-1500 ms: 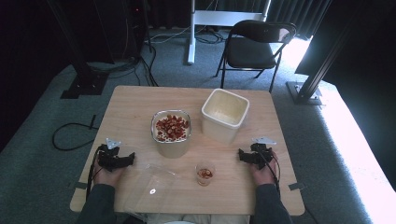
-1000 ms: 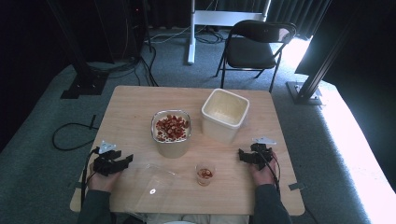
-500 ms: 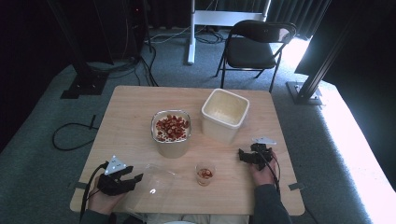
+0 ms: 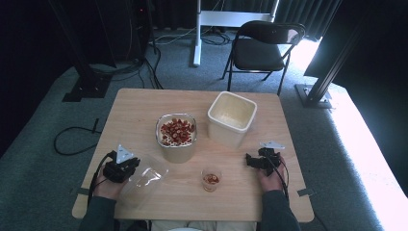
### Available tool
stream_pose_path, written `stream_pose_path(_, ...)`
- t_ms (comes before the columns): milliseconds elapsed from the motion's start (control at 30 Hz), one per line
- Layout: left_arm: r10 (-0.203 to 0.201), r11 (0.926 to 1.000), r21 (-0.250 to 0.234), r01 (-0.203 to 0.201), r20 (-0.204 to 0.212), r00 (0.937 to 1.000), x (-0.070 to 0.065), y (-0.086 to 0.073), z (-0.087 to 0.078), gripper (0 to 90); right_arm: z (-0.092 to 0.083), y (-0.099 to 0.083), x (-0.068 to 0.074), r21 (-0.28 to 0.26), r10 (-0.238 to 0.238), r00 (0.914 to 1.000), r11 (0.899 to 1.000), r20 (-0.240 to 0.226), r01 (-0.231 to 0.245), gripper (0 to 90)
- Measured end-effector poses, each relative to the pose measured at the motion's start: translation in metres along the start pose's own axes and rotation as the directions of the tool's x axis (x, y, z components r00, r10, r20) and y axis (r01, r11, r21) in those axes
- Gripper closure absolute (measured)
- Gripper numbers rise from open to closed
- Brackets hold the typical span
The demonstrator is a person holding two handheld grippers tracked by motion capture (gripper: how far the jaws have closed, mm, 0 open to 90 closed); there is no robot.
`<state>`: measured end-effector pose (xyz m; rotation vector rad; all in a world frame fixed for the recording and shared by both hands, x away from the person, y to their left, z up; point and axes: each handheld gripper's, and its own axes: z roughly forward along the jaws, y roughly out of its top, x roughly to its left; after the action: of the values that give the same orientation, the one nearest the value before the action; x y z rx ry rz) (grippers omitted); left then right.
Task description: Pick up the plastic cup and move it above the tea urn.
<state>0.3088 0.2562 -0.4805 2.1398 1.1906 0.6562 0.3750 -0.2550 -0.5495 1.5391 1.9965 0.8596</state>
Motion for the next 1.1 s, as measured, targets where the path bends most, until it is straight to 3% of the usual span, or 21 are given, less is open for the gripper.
stream_pose_path(233, -0.093, 0.9955, -0.022, 0.092, -0.047, 0.9946, 0.031, 0.007, 0.009, 84.7, 0.0, 0.0, 0.0, 0.0, 0.0, 1.0, 1.0, 0.0, 0.0, 13.0)
stream_pose_path(400, -0.116, 0.9923, -0.046, 0.115, -0.027, 0.9928, 0.033, 0.003, -0.004, 70.1, 0.0, 0.0, 0.0, 0.0, 0.0, 1.0, 1.0, 0.0, 0.0, 13.0)
stream_pose_path(467, -0.128, 0.991, -0.044, 0.127, -0.031, 0.9913, 0.031, -0.008, -0.02, 65.7, 0.0, 0.0, 0.0, 0.0, 0.0, 1.0, 1.0, 0.0, 0.0, 13.0)
stream_pose_path(567, -0.136, 0.9898, -0.047, 0.135, -0.036, 0.99, 0.029, -0.016, -0.03, 61.8, 0.0, 0.0, 0.0, 0.0, 0.0, 1.0, 1.0, 0.0, 0.0, 13.0)
stream_pose_path(600, -0.146, 0.9887, -0.041, 0.144, -0.045, 0.9882, 0.028, -0.026, -0.04, 61.1, 0.0, 0.0, 0.0, 0.0, 0.0, 1.0, 1.0, 0.0, 0.0, 13.0)
stream_pose_path(700, -0.165, 0.9861, -0.032, 0.163, -0.051, 0.985, 0.028, -0.037, -0.046, 59.1, 0.0, 0.0, 0.0, 0.0, 0.0, 1.0, 1.0, 0.0, 0.0, 13.0)
stream_pose_path(733, -0.193, 0.9811, -0.027, 0.192, -0.052, 0.9799, 0.029, -0.048, -0.05, 58.5, 0.0, 0.0, 0.0, 0.0, 0.0, 1.0, 1.0, 0.0, 0.0, 13.0)
stream_pose_path(833, -0.203, 0.979, -0.024, 0.202, -0.05, 0.9778, 0.03, -0.051, -0.05, 57.7, 0.0, 0.0, 0.0, 0.0, 0.0, 1.0, 1.0, 0.0, 0.0, 13.0)
stream_pose_path(867, -0.23, 0.9733, -0.01, 0.229, -0.032, 0.9728, 0.032, -0.058, -0.047, 57.0, 0.0, 0.0, 0.0, 0.0, 0.0, 1.0, 1.0, 0.0, 0.0, 13.0)
stream_pose_path(967, -0.231, 0.9728, 0.008, 0.232, -0.022, 0.9726, 0.033, -0.06, -0.042, 57.8, 0.0, 0.0, 0.0, 0.0, 0.0, 1.0, 1.0, 0.0, 0.0, 13.0)
stream_pose_path(1100, -0.233, 0.9711, 0.054, 0.233, 0.005, 0.9724, 0.033, -0.061, -0.03, 69.7, 0.0, 0.0, 0.0, 0.0, 0.0, 1.0, 1.0, 0.0, 0.0, 13.0)
